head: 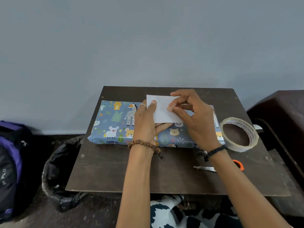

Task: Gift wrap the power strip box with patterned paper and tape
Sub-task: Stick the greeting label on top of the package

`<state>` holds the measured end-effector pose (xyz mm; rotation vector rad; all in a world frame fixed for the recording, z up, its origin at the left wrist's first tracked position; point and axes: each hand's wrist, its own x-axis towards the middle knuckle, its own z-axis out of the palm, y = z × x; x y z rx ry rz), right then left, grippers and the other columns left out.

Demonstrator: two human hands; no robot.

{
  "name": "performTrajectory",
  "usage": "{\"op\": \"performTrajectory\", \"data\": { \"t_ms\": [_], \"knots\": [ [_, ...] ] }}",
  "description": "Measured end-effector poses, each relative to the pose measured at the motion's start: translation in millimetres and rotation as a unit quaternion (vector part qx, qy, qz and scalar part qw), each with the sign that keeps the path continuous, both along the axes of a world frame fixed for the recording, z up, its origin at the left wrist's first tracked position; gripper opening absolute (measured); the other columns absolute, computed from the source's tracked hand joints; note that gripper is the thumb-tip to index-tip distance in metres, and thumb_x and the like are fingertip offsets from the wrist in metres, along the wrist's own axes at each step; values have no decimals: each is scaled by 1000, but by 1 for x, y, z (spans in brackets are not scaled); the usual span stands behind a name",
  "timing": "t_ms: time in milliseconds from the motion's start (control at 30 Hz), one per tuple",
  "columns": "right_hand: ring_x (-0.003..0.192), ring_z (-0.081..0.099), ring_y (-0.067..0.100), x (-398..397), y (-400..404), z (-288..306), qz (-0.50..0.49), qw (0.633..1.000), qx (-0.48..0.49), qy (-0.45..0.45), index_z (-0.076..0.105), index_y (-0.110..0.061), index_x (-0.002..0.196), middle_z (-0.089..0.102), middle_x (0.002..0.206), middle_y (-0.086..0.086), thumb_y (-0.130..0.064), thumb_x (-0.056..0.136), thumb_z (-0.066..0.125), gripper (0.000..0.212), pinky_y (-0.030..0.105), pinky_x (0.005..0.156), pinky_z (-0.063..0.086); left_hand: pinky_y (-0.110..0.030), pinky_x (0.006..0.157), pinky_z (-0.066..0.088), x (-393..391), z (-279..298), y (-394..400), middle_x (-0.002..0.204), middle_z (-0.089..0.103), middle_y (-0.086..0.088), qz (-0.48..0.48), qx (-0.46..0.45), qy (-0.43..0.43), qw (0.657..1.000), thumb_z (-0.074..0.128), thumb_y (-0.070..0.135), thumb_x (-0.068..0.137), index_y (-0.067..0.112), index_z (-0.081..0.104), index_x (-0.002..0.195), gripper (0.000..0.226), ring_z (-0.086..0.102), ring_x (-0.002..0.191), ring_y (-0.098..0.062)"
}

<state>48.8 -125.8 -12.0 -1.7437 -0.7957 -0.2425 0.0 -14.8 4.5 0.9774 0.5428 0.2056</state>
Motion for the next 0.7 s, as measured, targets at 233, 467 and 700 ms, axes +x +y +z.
{"op": "performTrajectory", "data": {
  "t_ms": [233,467,700],
  "knots": [
    [85,62,10,-1,1,-1,-8,998,-61,-31,49,-34,107,63,80,-14,-12,85,63,35,25,79,49,-23,50,56,-1,-2,1,85,66,-2,-2,2,-21,1000,48,14,95,23,57,89,14,67,63,-10],
    [86,60,-2,5,2,-3,-16,998,-62,-18,36,-44,117,64,76,-19,-19,80,70,56,2,84,37,-21,52,56,1,-6,2,89,66,-2,6,36,-23,999,59,0,86,18,57,93,19,67,69,-11],
    [90,61,0,3,-4,2,30,998,-44,15,34,-43,128,69,80,-17,-15,80,71,67,9,90,39,-20,48,54,3,-7,-4,83,64,-2,52,77,-35,995,57,-5,85,15,57,90,21,65,61,-7]
  ]
}}
